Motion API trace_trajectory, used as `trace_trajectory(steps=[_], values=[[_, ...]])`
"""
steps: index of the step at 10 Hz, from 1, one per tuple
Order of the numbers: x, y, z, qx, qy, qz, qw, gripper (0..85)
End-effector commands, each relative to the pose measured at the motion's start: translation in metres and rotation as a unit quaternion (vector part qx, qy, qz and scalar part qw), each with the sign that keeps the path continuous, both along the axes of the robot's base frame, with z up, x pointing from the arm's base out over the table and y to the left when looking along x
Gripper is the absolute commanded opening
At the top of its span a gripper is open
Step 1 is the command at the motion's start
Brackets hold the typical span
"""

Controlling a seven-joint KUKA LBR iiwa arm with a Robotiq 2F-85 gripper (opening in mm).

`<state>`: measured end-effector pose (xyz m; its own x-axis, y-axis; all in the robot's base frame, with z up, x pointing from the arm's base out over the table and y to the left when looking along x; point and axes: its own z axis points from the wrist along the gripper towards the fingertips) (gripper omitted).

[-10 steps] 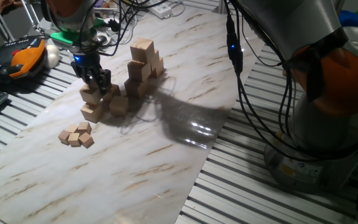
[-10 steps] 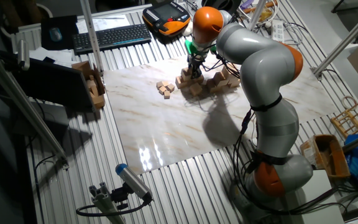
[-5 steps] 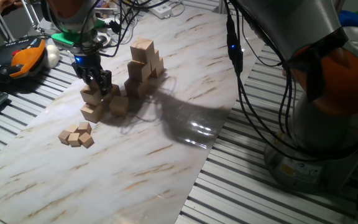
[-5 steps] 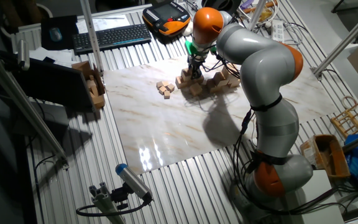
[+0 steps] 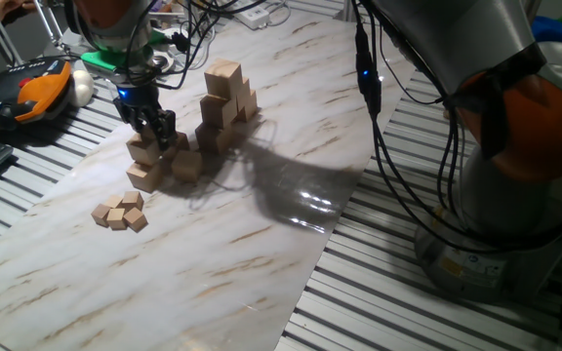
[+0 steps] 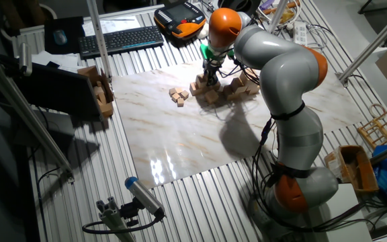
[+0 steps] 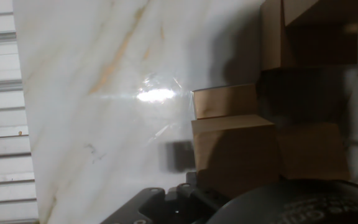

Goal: Stack the blocks into a pyramid shape

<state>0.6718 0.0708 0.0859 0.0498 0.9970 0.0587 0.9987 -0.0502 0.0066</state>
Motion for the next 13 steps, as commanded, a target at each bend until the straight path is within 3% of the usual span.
trace_trajectory(steps=[1,8,11,13], values=[[-0.0004,0.0002,-0.0001,0.001,0.000,0.000,1.0000,0.0],[-0.0032,0.0012,-0.0033,0.002,-0.001,-0.002,1.0000,0.0],[-0.0044,0.0002,-0.0084,-0.006,-0.004,-0.006,1.0000,0.0],[-0.0043,-0.0003,-0.0097,-0.001,-0.003,-0.006,1.0000,0.0]])
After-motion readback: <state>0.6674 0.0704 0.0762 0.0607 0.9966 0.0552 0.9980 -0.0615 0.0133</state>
